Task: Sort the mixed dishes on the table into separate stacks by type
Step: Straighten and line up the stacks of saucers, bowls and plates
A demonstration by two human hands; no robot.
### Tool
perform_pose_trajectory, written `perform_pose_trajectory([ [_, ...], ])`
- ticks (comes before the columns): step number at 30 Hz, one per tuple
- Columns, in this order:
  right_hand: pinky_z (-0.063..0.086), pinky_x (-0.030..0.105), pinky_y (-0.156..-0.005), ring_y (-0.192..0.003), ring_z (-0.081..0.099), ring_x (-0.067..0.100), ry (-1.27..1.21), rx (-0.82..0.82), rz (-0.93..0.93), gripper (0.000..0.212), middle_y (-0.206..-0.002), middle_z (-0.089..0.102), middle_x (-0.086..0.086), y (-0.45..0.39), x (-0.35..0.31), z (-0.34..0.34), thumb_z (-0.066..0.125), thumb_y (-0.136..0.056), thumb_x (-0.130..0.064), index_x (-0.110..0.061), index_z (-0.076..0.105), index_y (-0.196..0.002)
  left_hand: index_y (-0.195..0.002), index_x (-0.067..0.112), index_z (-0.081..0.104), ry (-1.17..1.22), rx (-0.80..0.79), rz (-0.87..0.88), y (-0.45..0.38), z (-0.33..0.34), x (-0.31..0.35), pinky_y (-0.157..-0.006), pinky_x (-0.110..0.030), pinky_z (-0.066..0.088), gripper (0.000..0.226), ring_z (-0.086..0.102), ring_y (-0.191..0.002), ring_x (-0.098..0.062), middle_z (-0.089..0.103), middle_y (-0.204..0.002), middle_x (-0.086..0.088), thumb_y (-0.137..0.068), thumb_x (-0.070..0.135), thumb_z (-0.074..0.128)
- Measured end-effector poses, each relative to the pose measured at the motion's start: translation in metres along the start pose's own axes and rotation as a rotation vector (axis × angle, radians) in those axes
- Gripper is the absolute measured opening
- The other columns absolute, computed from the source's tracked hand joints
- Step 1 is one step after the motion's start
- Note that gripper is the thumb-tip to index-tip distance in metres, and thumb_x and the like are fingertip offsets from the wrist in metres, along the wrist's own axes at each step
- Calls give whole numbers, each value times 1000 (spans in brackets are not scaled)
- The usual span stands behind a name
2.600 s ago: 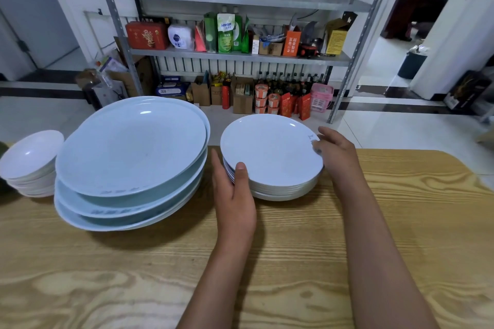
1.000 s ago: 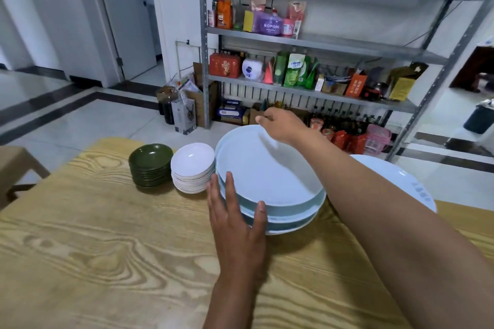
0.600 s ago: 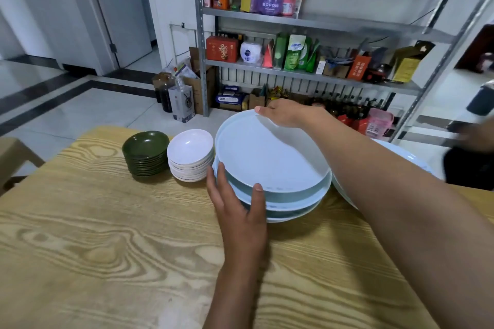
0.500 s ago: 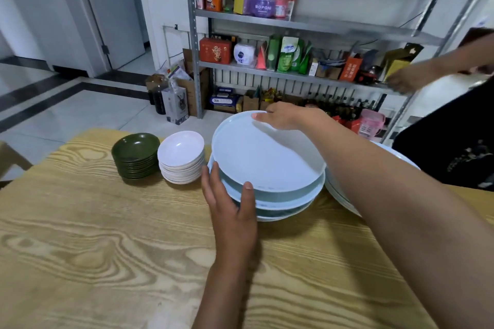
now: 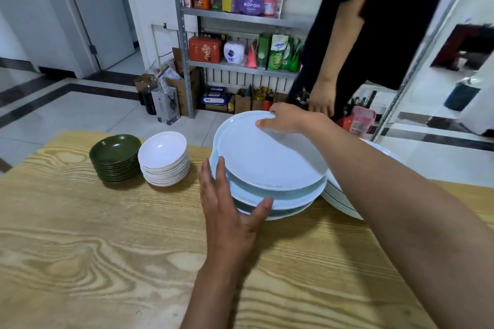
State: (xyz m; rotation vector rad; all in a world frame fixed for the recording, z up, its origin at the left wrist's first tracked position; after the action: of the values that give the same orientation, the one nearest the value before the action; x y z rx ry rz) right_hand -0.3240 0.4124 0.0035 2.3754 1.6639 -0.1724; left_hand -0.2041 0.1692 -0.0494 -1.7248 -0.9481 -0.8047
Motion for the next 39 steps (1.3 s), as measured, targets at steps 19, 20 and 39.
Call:
perform_pose_trajectory([
  [19, 37, 39, -104, -137, 37, 32, 68, -80, 73, 78, -155, 31, 10, 8, -6, 33, 38, -93, -63, -10, 28, -150, -149, 29, 14, -59, -3, -15, -2, 5, -12, -112, -56, 23, 100, 4, -147, -20, -6, -159, 6, -71, 76, 55],
  [20, 37, 40, -105, -137, 36, 31, 56, -79, 75, 78, -154, 32, 10, 8, -5, 34, 39, -92, -63, -10, 29, -149, -149, 28, 14, -73, -1, -8, -2, 5, -11, -112, -56, 22, 101, 3, -147, -21, -6, -159, 4, -71, 77, 54],
  [39, 36, 35, -106, -135, 41, 28, -166, -1, 71, 70, -151, 41, 7, 8, 10, 39, 48, -92, -57, -13, 41, -146, -152, 26, 5, 35, -6, -96, -3, 4, -21, -116, -31, 12, 107, -6, -145, -4, -12, -159, 10, -72, 72, 59],
])
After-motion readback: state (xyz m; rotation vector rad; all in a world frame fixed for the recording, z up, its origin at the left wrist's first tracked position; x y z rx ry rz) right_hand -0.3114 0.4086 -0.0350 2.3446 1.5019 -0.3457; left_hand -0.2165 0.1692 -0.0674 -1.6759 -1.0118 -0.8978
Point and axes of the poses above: each hand's wrist, its own y-axis away from the middle knuckle, its own z-axis out of the palm, x = y × z, the point moved 9 cm from there along -y, towards the middle knuckle
